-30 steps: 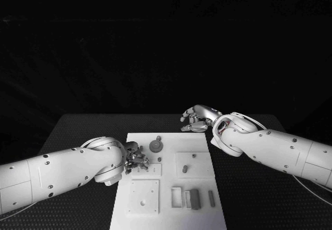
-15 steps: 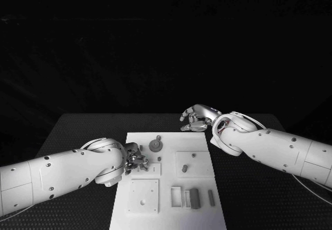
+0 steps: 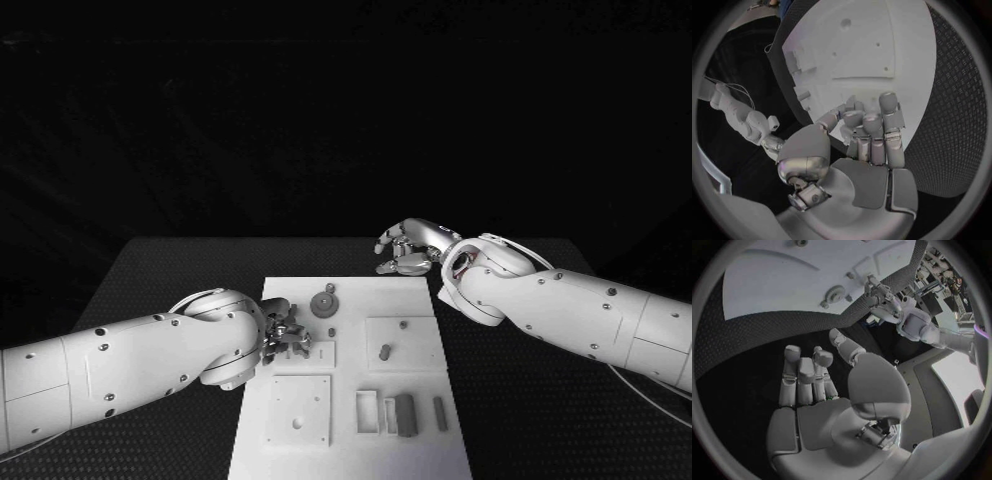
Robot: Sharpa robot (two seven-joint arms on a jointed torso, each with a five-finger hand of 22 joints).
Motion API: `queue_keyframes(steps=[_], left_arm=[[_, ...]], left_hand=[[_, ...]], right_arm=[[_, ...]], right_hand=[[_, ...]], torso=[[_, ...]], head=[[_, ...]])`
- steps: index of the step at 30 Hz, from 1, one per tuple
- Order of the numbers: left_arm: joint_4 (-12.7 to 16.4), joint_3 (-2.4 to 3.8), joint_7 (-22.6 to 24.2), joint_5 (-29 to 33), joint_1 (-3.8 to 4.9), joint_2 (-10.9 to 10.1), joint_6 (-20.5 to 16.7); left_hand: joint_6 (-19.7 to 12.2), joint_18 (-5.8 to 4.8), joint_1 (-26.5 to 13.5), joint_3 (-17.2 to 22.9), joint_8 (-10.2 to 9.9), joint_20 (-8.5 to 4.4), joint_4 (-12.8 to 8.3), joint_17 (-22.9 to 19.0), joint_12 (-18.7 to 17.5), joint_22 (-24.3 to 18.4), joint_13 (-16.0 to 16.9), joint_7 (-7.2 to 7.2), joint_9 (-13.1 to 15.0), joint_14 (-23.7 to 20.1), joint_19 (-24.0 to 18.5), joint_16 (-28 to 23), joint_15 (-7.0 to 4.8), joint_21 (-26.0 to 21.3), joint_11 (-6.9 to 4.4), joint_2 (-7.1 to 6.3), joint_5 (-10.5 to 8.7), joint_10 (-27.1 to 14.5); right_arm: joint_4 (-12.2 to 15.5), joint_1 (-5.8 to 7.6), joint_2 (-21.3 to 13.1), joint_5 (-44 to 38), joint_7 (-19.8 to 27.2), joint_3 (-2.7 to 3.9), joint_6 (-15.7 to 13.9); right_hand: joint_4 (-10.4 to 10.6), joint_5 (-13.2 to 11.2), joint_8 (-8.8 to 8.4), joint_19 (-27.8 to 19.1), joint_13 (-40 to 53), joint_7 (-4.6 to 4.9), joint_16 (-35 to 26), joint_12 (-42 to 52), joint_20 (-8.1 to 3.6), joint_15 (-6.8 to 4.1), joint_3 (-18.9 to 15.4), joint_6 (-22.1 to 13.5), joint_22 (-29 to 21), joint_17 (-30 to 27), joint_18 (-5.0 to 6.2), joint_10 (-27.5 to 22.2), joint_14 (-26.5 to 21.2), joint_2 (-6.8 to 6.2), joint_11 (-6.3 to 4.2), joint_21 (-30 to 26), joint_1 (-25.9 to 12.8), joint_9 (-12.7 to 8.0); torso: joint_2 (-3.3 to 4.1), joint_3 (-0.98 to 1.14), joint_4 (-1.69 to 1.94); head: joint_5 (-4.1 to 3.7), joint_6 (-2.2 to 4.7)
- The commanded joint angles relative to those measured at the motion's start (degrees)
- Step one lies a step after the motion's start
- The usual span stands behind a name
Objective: Assemble the parts on the task board
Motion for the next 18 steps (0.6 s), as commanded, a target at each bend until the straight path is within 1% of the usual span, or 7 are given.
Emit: queue_keyframes(steps=[1,8,10,18], left_arm=[[0.2,0.03,0.1,-2.3,-0.13,0.3,-0.4],[0.3,0.03,0.1,-3.2,-0.34,0.4,-0.4],[0.3,0.03,0.1,-3.5,-0.42,0.4,-0.4],[0.4,0.03,0.0,-5.4,-0.56,0.5,-0.3]], left_hand=[[10.7,0.01,0.0,2.6,0.2,-0.27,-2.3,-0.1,-0.4,0.8,-0.1,-4.36,0.2,1.5,0.3,0.3,-1.86,-0.2,-0.69,0.36,-0.07,-0.2],[10.9,-0.03,-0.1,2.6,0.1,-0.27,-2.3,-0.3,-0.4,0.8,-0.1,-4.38,0.2,1.5,0.4,0.4,-1.83,-0.2,-0.72,0.35,-0.06,-0.1],[10.9,-0.04,-0.1,2.6,0.0,-0.27,-2.2,-0.3,-0.4,0.8,-0.1,-4.39,0.2,1.5,0.4,0.4,-1.83,-0.3,-0.73,0.37,-0.05,-0.1],[10.9,-0.11,-0.3,2.7,-0.4,-0.27,-2.2,-0.7,-0.4,0.8,-0.3,-4.37,-0.1,1.5,0.4,0.6,-1.75,-0.3,-0.72,0.36,-0.03,-0.1]], right_arm=[[0.1,-0.01,0.0,-0.1,0.3,0.03,0.5],[0.1,-0.01,0.0,-0.1,0.3,0.03,0.7],[0.1,-0.01,0.0,-0.1,0.3,0.03,0.7],[0.1,-0.01,0.0,-0.1,0.3,0.03,0.7]], right_hand=[[-0.1,0.4,-0.19,-0.1,-0.1,0.18,-0.2,-0.4,0.24,0.12,-0.1,0.2,0.8,-0.1,0.77,0.4,0.1,0.17,-0.17,-0.4,0.6,0.0],[-0.1,0.4,-0.19,-0.1,-0.1,0.18,-0.2,-0.4,0.25,0.13,-0.2,0.2,0.8,-0.1,0.77,0.4,0.1,0.18,-0.16,-0.4,0.6,0.0],[-0.1,0.4,-0.2,-0.1,-0.1,0.18,-0.2,-0.4,0.25,0.13,-0.2,0.2,0.8,-0.1,0.77,0.4,0.1,0.21,-0.17,-0.4,0.6,0.0],[-0.1,0.4,-0.21,-0.1,-0.1,0.18,-0.2,-0.4,0.26,0.13,-0.2,0.2,0.8,-0.1,0.77,0.4,0.1,0.24,-0.16,-0.4,0.6,0.0]], torso=[[0.02,0.04,-0.01],[0.01,0.05,0.01],[0.01,0.04,0.0],[0.01,0.01,-0.01]], head=[[-0.01,0.04],[-0.08,0.09],[-0.11,0.24],[-0.16,0.15]])
